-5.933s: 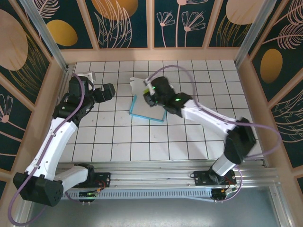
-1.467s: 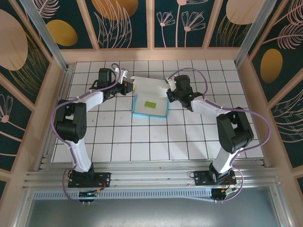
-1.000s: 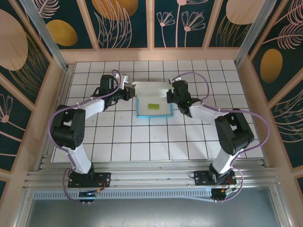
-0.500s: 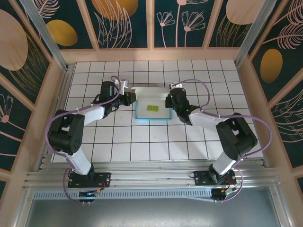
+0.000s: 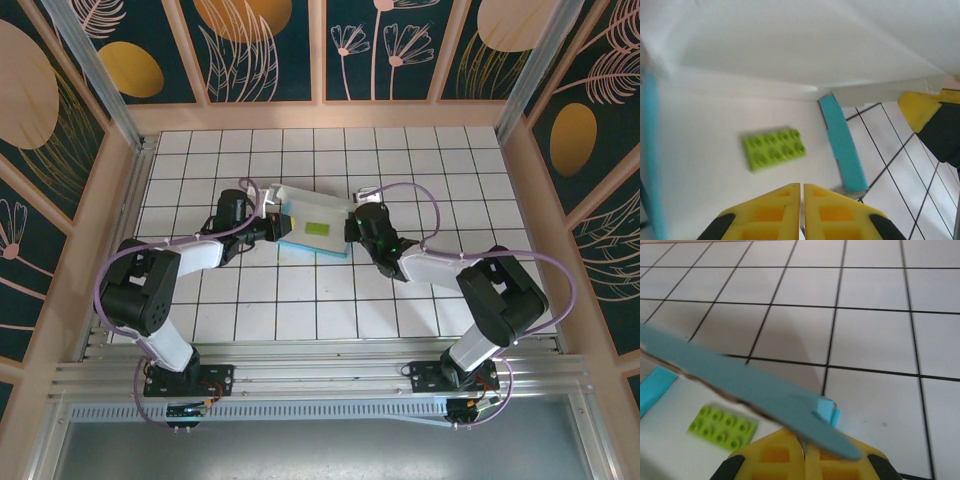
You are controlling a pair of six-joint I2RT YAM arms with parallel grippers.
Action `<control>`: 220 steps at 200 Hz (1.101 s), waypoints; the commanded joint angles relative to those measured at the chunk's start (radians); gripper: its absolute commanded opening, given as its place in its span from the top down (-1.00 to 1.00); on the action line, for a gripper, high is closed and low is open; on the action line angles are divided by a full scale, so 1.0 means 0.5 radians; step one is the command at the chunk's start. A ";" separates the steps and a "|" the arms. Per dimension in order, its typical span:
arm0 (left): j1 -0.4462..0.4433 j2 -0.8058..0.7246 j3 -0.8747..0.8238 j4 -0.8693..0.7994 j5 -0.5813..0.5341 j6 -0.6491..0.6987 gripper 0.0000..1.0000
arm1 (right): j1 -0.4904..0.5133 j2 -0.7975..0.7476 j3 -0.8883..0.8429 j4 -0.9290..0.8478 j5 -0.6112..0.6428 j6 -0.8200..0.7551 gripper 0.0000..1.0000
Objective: Fold the paper box
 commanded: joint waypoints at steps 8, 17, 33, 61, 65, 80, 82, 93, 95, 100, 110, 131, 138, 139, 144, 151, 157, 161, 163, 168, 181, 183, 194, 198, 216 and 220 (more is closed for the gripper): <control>-0.022 -0.087 -0.060 0.056 0.050 -0.037 0.79 | 0.065 -0.009 -0.103 -0.073 -0.089 0.090 0.96; -0.022 -0.099 -0.068 0.049 0.051 -0.033 0.79 | 0.072 -0.013 -0.116 -0.066 -0.086 0.094 0.96; -0.022 -0.131 -0.091 0.046 0.042 -0.030 0.78 | 0.088 -0.020 -0.136 -0.051 -0.058 0.089 0.96; -0.023 -0.333 -0.188 0.024 -0.089 0.010 0.46 | 0.100 -0.015 -0.144 -0.057 0.000 0.035 0.95; -0.022 -0.371 -0.203 0.012 -0.124 0.019 0.40 | 0.100 -0.012 -0.143 -0.057 0.013 0.025 0.95; -0.022 -0.526 -0.220 -0.108 -0.253 0.090 0.31 | 0.103 -0.001 -0.139 -0.070 0.048 -0.024 0.95; -0.022 -0.548 -0.222 -0.120 -0.271 0.098 0.30 | 0.106 -0.002 -0.137 -0.074 0.056 -0.030 0.95; -0.022 -0.666 -0.214 -0.236 -0.364 0.115 0.27 | 0.108 -0.007 -0.129 -0.092 0.083 -0.057 0.95; -0.022 -0.688 -0.209 -0.260 -0.387 0.116 0.26 | 0.109 -0.008 -0.131 -0.093 0.084 -0.063 0.95; -0.022 -0.743 -0.198 -0.316 -0.447 0.113 0.24 | 0.110 -0.013 -0.132 -0.094 0.089 -0.071 0.95; -0.022 -0.837 -0.155 -0.463 -0.610 0.077 0.20 | 0.108 -0.026 -0.135 -0.094 0.103 -0.090 0.95; -0.011 -0.943 0.020 -0.807 -0.900 -0.003 0.13 | 0.113 -0.042 -0.144 -0.081 0.100 -0.124 0.95; 0.007 -0.934 0.095 -0.925 -0.985 -0.061 0.09 | 0.110 -0.041 -0.144 -0.081 0.099 -0.126 0.95; 0.013 -0.930 0.106 -0.943 -0.991 -0.068 0.09 | 0.111 -0.040 -0.144 -0.080 0.098 -0.128 0.95; 0.042 -0.902 0.170 -1.032 -1.007 -0.103 0.08 | 0.111 -0.042 -0.143 -0.078 0.099 -0.134 0.95; 0.104 -0.852 0.270 -1.165 -1.010 -0.160 0.08 | 0.115 -0.037 -0.143 -0.073 0.097 -0.137 0.94; 0.160 -0.808 0.353 -1.264 -0.985 -0.210 0.07 | 0.116 -0.034 -0.140 -0.072 0.097 -0.143 0.94; 0.202 -0.781 0.398 -1.305 -0.958 -0.224 0.06 | 0.115 -0.032 -0.140 -0.072 0.097 -0.144 0.94; 0.220 -0.767 0.404 -1.320 -0.948 -0.225 0.06 | 0.115 -0.032 -0.138 -0.072 0.097 -0.145 0.94; 0.259 -0.737 0.474 -1.346 -0.910 -0.229 0.04 | 0.116 -0.030 -0.138 -0.072 0.097 -0.147 0.94; 0.356 -0.616 0.620 -1.446 -0.811 -0.213 0.00 | 0.114 -0.020 -0.135 -0.071 0.095 -0.157 0.94; 0.367 -0.592 0.649 -1.470 -0.800 -0.199 -0.01 | 0.115 -0.018 -0.135 -0.072 0.094 -0.155 0.94; 0.410 -0.438 0.823 -1.627 -0.798 -0.103 -0.02 | 0.116 -0.014 -0.129 -0.078 0.094 -0.162 0.94; 0.428 -0.390 0.883 -1.678 -0.803 -0.069 -0.02 | 0.116 -0.014 -0.129 -0.078 0.095 -0.164 0.94; 0.484 -0.112 1.122 -1.891 -0.988 0.128 0.04 | 0.119 -0.018 -0.121 -0.077 0.091 -0.170 0.94; 0.484 -0.053 1.171 -1.923 -1.055 0.190 0.08 | 0.119 -0.015 -0.120 -0.078 0.090 -0.173 0.94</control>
